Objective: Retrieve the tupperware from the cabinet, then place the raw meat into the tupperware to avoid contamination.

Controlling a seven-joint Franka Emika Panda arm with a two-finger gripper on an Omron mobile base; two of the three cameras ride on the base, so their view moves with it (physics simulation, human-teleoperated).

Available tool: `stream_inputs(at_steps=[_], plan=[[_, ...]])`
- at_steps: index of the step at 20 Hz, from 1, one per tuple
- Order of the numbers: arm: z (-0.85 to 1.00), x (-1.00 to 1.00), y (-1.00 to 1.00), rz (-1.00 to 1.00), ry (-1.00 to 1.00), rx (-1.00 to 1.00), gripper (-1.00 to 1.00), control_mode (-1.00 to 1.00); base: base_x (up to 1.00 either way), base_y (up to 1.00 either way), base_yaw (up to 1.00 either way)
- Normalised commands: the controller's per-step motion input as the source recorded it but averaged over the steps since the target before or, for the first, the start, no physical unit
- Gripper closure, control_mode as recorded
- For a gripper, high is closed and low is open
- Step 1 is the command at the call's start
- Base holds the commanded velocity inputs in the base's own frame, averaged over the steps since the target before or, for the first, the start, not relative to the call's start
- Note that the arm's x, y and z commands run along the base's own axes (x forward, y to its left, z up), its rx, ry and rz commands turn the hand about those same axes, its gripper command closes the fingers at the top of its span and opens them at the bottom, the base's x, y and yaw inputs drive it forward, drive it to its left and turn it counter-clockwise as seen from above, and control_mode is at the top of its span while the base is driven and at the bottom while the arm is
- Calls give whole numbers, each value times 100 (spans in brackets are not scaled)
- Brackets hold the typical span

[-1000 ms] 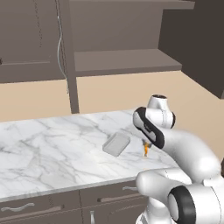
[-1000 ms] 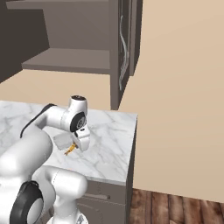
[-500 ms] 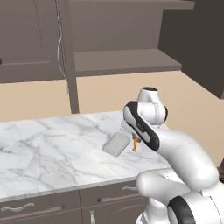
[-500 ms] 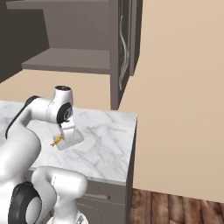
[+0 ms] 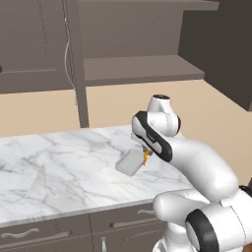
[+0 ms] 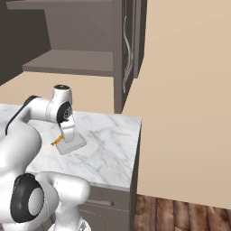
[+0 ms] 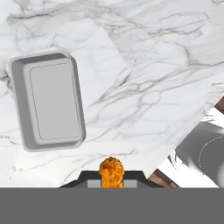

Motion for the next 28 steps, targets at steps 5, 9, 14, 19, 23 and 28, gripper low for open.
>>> stream_inputs(at_steps=[5,9,14,19,23,28], plan=[[0,38,28,0,0,0,100,-100,0,0,0],[-6,25,15,0,0,-1,100,-100,0,0,0],[-28,22,2,0,0,-3,100,-100,0,0,0],[-33,30,13,0,0,-1,100,-100,0,0,0],[-28,25,14,0,0,-2,100,-100,0,0,0],[-32,17,6,0,0,-1,100,-100,0,0,0]])
